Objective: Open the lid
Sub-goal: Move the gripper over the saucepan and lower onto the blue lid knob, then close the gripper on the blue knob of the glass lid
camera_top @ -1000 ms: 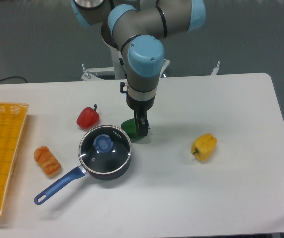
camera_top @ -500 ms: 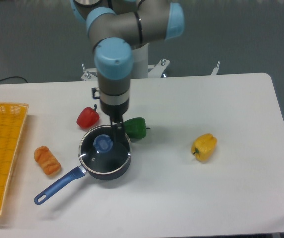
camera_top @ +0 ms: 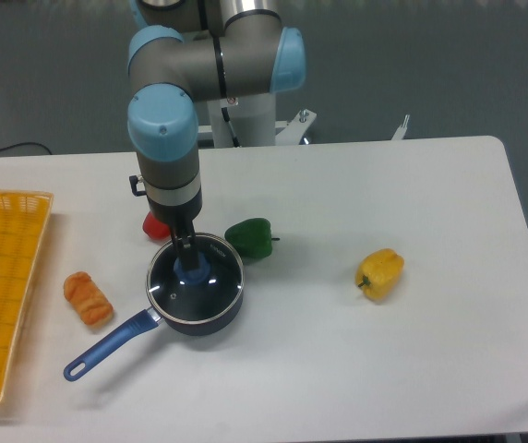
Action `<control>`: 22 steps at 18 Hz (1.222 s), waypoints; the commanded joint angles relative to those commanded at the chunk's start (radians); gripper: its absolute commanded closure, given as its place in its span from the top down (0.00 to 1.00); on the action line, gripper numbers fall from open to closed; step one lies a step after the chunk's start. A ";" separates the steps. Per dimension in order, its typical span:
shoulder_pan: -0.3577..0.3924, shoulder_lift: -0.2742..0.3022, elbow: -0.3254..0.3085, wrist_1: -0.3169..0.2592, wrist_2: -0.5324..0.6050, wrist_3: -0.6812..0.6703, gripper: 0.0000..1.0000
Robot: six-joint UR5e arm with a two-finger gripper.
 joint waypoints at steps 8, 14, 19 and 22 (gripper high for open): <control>-0.002 -0.026 -0.002 0.089 0.089 -0.020 1.00; -0.020 -0.034 -0.015 0.088 0.131 -0.058 1.00; -0.034 -0.051 -0.035 0.089 0.131 -0.083 1.00; -0.041 -0.057 -0.034 0.088 0.128 -0.112 1.00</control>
